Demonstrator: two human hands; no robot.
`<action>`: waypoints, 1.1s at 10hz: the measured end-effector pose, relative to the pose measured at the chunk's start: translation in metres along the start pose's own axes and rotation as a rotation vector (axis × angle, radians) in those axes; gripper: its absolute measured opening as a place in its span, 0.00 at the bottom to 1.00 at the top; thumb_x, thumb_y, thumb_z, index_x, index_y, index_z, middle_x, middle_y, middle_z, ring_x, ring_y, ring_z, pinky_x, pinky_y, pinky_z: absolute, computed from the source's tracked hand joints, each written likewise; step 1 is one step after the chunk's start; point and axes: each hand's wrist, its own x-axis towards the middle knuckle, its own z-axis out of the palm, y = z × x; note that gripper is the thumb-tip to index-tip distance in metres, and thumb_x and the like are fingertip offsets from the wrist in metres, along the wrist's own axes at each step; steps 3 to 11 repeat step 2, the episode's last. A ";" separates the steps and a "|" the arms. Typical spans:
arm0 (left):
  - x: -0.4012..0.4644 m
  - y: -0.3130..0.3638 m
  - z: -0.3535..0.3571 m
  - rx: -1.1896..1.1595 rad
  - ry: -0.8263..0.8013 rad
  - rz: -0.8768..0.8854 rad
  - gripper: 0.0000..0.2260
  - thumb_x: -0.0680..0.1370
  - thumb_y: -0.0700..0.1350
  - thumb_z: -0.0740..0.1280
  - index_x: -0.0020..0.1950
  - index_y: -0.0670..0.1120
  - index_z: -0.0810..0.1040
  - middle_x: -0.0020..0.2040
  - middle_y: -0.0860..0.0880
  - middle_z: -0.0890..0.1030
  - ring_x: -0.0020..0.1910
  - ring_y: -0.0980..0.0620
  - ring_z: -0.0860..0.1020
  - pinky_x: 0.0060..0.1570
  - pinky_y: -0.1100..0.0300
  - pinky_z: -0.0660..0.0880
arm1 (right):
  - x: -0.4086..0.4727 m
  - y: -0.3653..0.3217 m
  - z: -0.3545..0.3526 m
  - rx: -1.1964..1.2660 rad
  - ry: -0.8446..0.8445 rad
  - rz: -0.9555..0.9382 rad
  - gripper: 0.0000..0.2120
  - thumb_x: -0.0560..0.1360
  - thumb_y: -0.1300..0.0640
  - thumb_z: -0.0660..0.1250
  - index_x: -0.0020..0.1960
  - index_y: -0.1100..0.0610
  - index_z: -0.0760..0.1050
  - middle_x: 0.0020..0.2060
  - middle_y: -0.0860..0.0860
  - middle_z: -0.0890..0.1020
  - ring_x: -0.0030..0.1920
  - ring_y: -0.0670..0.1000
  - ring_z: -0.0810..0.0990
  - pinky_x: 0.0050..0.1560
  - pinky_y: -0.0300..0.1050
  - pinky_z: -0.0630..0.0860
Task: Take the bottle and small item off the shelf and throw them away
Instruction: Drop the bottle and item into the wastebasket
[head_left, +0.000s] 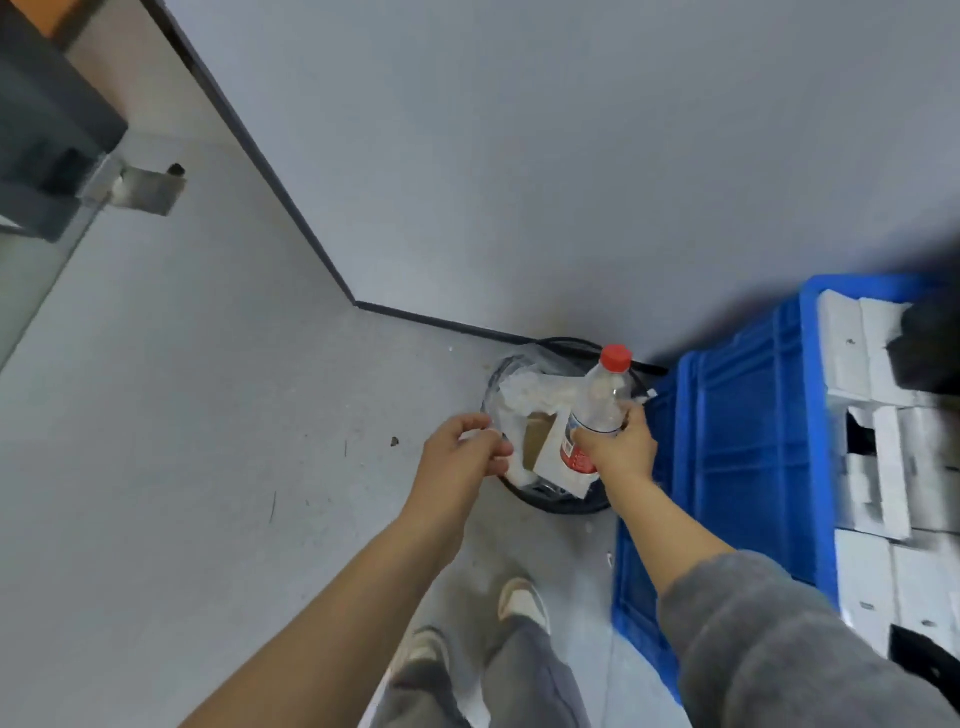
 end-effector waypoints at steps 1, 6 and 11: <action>0.048 -0.016 0.007 0.021 -0.015 0.031 0.08 0.76 0.42 0.63 0.49 0.56 0.75 0.47 0.48 0.85 0.40 0.57 0.82 0.54 0.56 0.70 | 0.032 0.024 0.031 0.000 0.049 -0.052 0.29 0.63 0.53 0.77 0.60 0.49 0.70 0.55 0.55 0.75 0.59 0.62 0.74 0.59 0.65 0.73; 0.070 -0.038 0.010 0.047 -0.009 0.043 0.09 0.76 0.44 0.63 0.55 0.53 0.75 0.47 0.48 0.85 0.42 0.56 0.82 0.42 0.61 0.70 | 0.049 0.051 0.054 -0.054 0.049 -0.047 0.29 0.62 0.53 0.76 0.60 0.46 0.69 0.54 0.55 0.72 0.57 0.60 0.73 0.59 0.61 0.73; 0.070 -0.038 0.010 0.047 -0.009 0.043 0.09 0.76 0.44 0.63 0.55 0.53 0.75 0.47 0.48 0.85 0.42 0.56 0.82 0.42 0.61 0.70 | 0.049 0.051 0.054 -0.054 0.049 -0.047 0.29 0.62 0.53 0.76 0.60 0.46 0.69 0.54 0.55 0.72 0.57 0.60 0.73 0.59 0.61 0.73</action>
